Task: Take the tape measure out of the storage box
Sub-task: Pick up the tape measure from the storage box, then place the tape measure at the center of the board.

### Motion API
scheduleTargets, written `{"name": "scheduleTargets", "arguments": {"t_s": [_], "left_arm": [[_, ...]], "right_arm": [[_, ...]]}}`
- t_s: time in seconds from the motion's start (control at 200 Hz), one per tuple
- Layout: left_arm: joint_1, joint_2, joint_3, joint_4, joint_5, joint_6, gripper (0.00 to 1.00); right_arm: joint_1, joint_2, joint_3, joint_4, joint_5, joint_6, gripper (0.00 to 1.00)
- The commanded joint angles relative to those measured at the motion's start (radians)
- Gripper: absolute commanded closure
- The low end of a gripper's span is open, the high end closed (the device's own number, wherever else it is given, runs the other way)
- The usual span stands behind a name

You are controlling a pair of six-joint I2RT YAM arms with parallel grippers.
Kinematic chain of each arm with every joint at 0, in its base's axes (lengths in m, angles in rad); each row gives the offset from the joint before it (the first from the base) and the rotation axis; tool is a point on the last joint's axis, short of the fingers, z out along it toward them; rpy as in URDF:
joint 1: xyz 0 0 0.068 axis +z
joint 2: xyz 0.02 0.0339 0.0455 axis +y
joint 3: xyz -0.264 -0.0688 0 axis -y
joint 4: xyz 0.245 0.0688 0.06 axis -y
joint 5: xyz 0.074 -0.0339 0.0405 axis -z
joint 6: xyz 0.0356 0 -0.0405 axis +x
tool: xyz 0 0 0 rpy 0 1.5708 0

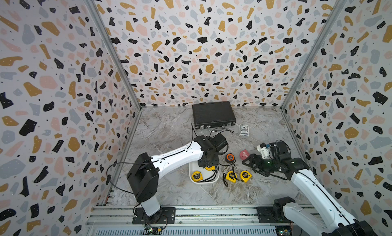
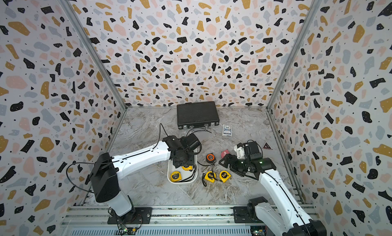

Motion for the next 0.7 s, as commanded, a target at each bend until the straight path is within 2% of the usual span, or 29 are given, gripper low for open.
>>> {"name": "scheduleTargets", "arguments": {"t_s": [0.0, 0.165, 0.395, 0.551, 0.696], "left_arm": [[0.013, -0.060, 0.065, -0.051, -0.035, -0.055, 1.00], [0.017, -0.099, 0.122, -0.025, -0.018, -0.120, 1.00], [0.018, -0.078, 0.141, 0.120, 0.084, -0.246, 1.00], [0.018, -0.060, 0.099, 0.277, 0.138, -0.344, 1.00], [0.018, -0.051, 0.102, 0.335, 0.127, -0.381, 1.00]], "right_arm": [[0.038, -0.023, 0.040, 0.061, -0.011, 0.031, 0.09], [0.125, -0.054, 0.028, 0.176, 0.038, 0.090, 0.09], [0.237, -0.095, -0.004, 0.373, 0.120, 0.158, 0.09], [0.284, -0.107, -0.030, 0.470, 0.180, 0.183, 0.09], [0.302, -0.113, -0.057, 0.527, 0.213, 0.194, 0.09]]}}
